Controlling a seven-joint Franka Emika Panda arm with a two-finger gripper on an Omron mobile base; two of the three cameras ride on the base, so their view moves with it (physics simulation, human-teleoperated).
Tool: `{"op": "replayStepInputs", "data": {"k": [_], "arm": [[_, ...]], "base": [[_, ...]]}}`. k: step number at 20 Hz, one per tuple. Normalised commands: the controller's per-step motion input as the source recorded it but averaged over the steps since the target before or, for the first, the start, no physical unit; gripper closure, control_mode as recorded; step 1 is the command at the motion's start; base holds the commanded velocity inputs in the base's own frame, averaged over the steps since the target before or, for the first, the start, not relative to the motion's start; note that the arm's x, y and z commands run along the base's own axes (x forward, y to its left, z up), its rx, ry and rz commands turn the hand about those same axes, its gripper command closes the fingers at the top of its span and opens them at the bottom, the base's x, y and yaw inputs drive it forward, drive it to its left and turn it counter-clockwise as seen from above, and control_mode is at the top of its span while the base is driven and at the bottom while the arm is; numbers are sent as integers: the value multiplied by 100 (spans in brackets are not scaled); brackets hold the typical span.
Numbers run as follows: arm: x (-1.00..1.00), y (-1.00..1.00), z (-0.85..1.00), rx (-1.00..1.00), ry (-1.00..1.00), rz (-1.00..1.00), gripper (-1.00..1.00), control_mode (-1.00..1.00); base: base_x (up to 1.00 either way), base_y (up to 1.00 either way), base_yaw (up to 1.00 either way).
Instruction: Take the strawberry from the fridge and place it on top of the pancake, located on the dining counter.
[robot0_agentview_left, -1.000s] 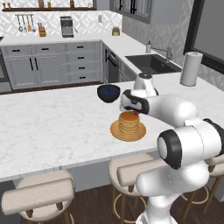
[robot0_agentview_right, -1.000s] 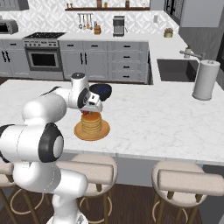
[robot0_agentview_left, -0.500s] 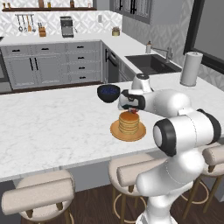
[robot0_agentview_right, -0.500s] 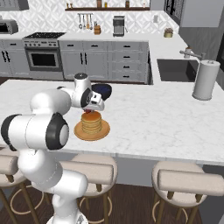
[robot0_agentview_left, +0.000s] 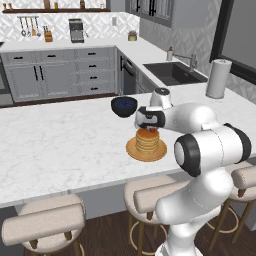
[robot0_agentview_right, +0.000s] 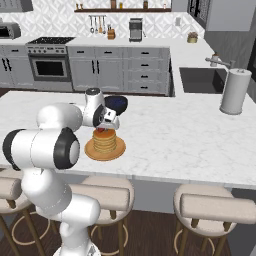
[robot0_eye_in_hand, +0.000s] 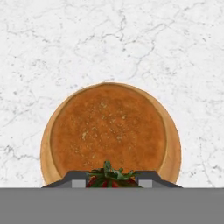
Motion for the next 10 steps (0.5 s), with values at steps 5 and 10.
{"op": "replayStepInputs", "data": {"k": [5, 10], "arm": [[5, 0, -2, 0, -9, 0, 100, -100], [7, 0, 0, 0, -11, 0, 100, -100]], "base": [[0, 0, 0], [0, 0, 0]]}}
